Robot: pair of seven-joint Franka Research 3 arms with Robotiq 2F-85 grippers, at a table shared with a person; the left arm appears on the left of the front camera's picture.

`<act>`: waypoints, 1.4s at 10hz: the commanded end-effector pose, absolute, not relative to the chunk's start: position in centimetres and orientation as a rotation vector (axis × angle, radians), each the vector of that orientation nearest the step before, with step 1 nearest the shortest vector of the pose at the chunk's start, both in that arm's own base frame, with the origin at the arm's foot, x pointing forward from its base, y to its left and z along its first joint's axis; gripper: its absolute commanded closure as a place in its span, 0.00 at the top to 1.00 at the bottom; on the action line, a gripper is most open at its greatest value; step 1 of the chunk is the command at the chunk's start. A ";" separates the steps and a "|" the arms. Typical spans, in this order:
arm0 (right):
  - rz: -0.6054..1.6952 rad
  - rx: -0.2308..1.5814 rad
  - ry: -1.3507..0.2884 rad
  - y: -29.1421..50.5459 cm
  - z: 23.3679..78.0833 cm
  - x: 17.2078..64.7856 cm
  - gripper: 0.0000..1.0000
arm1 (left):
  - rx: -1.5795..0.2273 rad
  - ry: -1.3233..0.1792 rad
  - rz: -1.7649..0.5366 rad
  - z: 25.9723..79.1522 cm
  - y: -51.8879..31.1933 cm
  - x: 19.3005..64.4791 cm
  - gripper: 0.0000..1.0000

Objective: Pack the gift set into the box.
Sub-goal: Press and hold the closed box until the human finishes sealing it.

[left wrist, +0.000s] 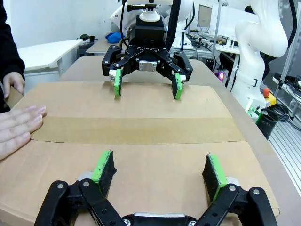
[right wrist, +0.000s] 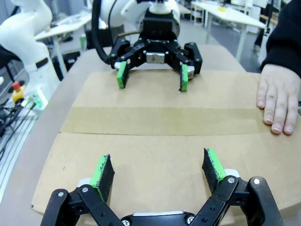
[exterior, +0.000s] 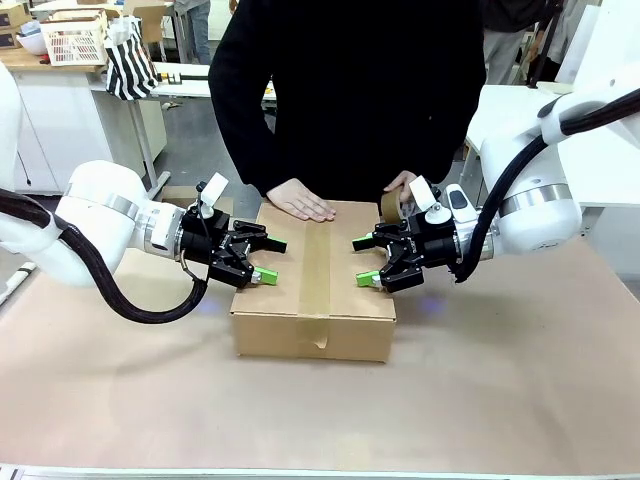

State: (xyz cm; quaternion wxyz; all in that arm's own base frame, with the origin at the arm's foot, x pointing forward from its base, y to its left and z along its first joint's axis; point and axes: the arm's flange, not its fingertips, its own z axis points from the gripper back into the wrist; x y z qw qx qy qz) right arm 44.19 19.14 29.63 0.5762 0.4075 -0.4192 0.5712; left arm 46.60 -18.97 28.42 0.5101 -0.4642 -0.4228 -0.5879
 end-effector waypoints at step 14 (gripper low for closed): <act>1.340 0.950 -0.977 19.1 29.5 44.1 1.00 | -1.107 -1.028 -1.430 28.3 -18.9 46.4 1.00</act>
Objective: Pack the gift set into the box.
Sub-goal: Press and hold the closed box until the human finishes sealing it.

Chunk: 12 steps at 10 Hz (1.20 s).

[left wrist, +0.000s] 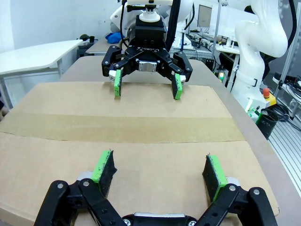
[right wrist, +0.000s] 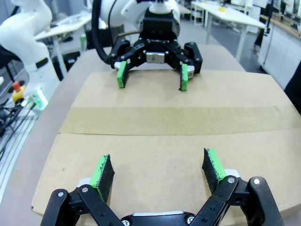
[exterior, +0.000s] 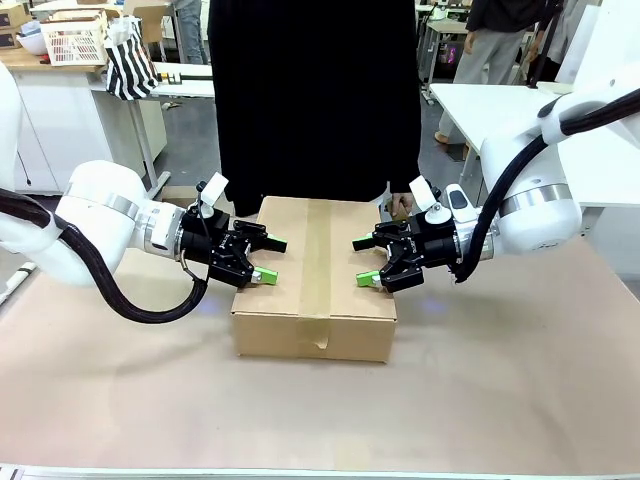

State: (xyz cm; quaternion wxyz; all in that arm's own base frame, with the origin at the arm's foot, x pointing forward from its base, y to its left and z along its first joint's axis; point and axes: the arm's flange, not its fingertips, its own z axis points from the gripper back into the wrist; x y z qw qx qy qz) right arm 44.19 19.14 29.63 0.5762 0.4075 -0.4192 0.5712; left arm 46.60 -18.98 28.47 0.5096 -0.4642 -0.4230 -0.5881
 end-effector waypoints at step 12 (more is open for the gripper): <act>0.739 1.192 -0.633 3.1 46.4 37.6 1.00 | -1.404 -0.549 -0.912 45.0 -9.6 39.1 1.00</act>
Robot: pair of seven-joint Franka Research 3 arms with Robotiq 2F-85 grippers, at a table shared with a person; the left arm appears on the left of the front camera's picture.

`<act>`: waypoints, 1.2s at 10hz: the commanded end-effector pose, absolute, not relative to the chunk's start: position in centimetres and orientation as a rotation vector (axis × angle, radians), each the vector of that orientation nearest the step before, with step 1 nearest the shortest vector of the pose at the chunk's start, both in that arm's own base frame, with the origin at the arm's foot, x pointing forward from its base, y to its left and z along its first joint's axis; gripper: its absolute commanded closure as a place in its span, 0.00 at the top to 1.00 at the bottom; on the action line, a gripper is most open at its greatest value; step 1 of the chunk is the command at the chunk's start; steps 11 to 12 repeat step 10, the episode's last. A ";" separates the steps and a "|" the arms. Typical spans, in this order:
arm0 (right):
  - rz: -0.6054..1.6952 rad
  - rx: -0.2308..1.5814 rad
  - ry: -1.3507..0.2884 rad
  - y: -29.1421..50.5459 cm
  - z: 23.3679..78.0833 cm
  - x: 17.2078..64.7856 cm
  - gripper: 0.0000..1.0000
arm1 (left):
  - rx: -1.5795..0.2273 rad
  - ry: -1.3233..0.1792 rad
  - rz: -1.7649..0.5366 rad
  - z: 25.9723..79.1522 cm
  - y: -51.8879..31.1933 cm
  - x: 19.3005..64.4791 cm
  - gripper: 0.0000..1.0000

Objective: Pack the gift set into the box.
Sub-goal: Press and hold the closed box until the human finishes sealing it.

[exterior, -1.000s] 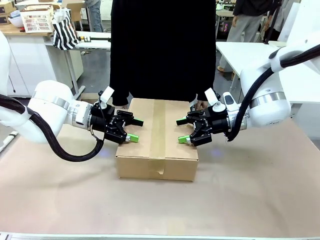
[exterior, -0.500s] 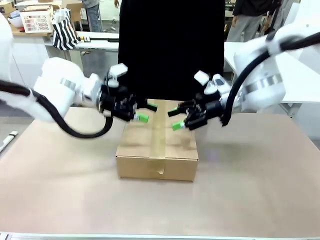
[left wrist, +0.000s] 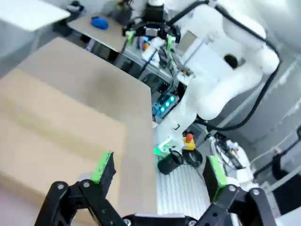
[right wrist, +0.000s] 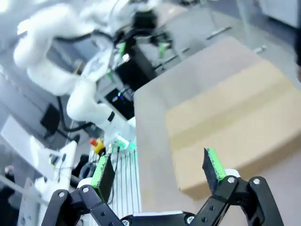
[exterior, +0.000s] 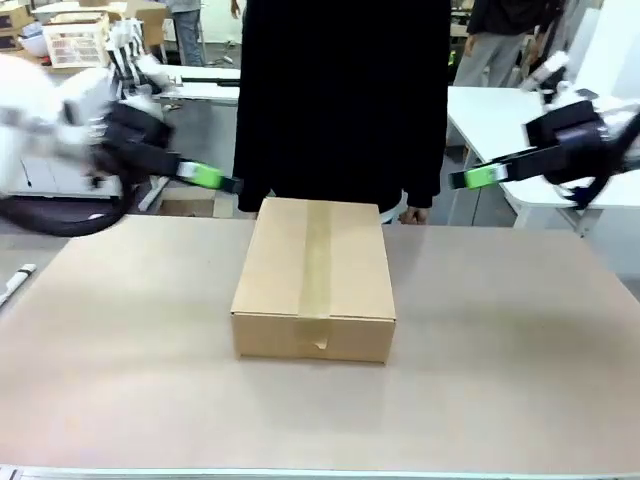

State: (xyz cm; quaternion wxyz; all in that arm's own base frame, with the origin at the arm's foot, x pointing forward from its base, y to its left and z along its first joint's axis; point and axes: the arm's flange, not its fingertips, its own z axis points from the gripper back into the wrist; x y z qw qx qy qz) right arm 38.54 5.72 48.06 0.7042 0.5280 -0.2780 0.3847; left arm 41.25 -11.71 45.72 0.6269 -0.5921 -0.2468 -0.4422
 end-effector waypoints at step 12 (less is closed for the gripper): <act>0.635 1.183 -0.648 -1.7 44.1 35.8 1.00 | -1.388 -0.552 -0.748 42.4 -5.1 37.4 1.00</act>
